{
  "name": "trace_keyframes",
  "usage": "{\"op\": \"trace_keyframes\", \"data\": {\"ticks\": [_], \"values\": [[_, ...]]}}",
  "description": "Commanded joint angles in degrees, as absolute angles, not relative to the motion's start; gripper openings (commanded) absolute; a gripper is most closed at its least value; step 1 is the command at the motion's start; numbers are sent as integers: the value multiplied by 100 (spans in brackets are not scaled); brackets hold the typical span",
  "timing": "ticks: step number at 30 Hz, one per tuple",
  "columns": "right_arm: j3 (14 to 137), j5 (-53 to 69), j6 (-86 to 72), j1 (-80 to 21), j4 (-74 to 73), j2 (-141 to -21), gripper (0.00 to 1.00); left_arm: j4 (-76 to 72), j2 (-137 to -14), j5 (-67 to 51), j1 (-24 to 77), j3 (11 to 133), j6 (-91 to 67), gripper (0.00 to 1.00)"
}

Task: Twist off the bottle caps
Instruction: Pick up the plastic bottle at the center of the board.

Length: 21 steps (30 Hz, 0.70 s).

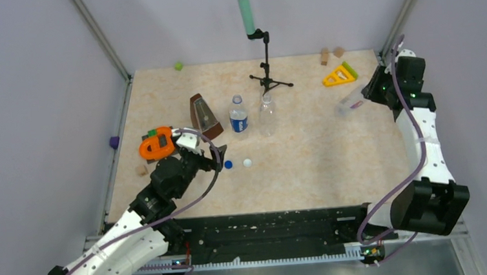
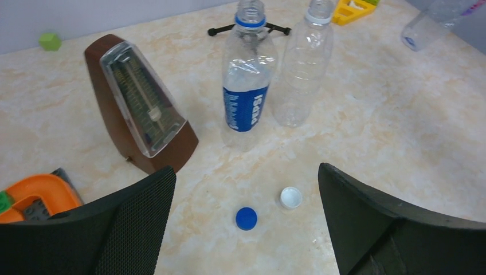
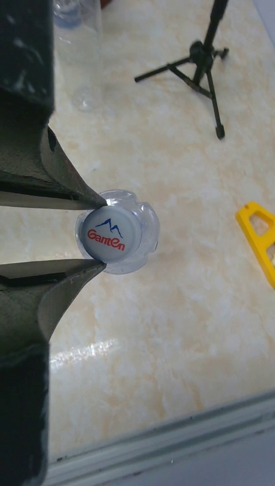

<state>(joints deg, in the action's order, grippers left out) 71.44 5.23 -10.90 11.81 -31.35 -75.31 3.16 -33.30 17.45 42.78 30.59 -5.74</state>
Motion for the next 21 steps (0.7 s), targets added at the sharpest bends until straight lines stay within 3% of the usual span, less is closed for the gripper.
{"op": "trace_keyframes", "data": {"ticks": [1,8,12,21], "values": [[6859,1686,-1403,1248,-2967,-6781,9,-309,-3364,645,4254,3203,-420,93],[6495,3201,-1752,1141,-2989,-5950,9,-349,-3853,-734,4254,3648,-413,94],[6358,4111,-1733,975,-3033,-5735,9,-487,-4140,-892,4254,3804,-439,97],[6234,4507,-1641,241,-3398,-5321,10,-1054,-4430,-1291,4254,3986,-358,99]]}}
